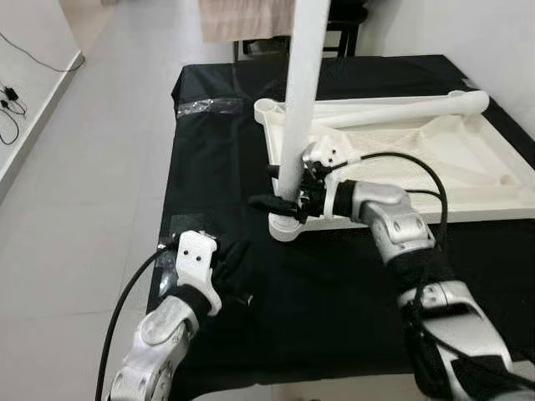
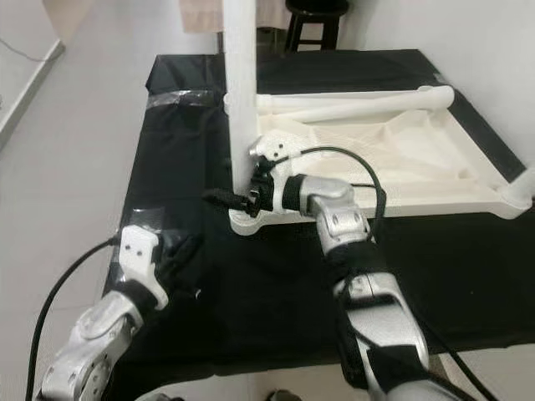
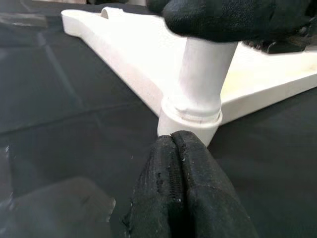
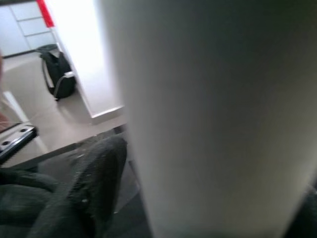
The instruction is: Building children table
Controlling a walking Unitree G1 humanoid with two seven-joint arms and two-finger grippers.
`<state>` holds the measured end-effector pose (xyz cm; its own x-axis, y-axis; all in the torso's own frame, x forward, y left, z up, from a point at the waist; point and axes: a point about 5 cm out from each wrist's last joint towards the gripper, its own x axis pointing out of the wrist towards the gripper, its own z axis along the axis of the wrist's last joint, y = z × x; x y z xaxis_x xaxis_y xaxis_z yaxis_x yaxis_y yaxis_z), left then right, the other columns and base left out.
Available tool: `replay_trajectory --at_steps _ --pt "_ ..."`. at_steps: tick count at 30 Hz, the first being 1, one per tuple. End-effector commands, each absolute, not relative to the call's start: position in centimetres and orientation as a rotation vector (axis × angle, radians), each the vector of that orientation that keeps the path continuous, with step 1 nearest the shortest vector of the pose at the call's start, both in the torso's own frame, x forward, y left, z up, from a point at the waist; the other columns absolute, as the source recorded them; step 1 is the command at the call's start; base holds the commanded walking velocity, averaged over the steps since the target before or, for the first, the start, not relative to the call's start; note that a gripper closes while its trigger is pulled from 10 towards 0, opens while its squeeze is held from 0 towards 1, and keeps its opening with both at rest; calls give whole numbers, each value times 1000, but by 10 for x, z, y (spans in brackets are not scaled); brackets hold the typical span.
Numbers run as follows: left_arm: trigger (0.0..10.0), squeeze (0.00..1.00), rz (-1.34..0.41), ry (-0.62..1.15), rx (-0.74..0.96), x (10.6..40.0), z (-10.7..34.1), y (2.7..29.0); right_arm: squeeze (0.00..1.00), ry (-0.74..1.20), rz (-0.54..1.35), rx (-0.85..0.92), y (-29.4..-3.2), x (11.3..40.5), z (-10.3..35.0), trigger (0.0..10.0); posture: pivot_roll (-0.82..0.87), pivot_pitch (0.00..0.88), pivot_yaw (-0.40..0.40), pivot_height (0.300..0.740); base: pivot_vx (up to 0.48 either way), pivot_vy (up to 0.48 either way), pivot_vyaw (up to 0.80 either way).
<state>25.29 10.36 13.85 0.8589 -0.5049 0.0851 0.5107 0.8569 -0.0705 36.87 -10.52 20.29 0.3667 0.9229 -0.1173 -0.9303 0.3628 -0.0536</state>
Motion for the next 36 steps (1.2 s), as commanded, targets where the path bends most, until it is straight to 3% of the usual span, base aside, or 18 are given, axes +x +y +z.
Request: replay_trajectory --at_steps 1,11,13,14,15,17,20,21,26,27,30,31,35,36 --pt "10000 0 -540 -20 -107 253 131 103 0 117 1263 -87 -96 365 190 0 17 118 -10 740 0 0 0" --pt "10000 0 -552 0 -100 256 129 107 0 45 1108 -73 -126 367 191 0 13 100 -5 740 0 0 0" --pt "10000 0 -550 -1 -96 256 130 108 0 70 854 -38 -134 361 171 0 15 106 -16 740 0 0 0" --pt "10000 0 -550 -1 -96 256 130 108 0 70 854 -38 -134 361 171 0 15 106 -16 740 0 0 0" --pt "10000 0 -548 0 -96 256 130 108 0 101 702 -39 -136 357 161 0 19 109 -12 740 0 0 0" --pt "10000 0 -544 7 -90 256 131 112 0 218 216 -70 -144 327 127 0 20 124 12 740 0 0 0" --pt "10000 0 -545 11 -80 255 131 114 0 132 236 -170 -129 306 134 0 12 133 35 740 0 0 0" --pt "10000 0 -548 15 -79 255 130 114 0 126 298 -156 -126 311 139 0 3 123 38 740 0 0 0" --pt "10000 0 -573 32 -76 254 127 111 0 164 256 -126 -139 330 138 0 31 134 22 740 0 0 0" --pt "10000 0 -570 30 -64 252 127 111 0 163 263 -113 -136 332 139 10000 29 138 26 740 0 0 0" --pt "10000 0 -565 28 -43 251 126 110 0 146 271 -83 -130 332 146 10000 29 138 28 740 0 0 0" --pt "10000 0 -568 29 -38 251 126 110 1000 127 288 -75 -126 332 152 10000 29 140 33 740 0 0 0" --pt "10000 0 -599 44 -26 251 123 106 1000 39 420 -51 -121 336 172 10000 27 139 39 740 0 0 0" --pt "10000 0 -611 46 -17 251 123 105 698 37 490 -43 -121 339 174 10000 32 136 37 740 0 0 0"
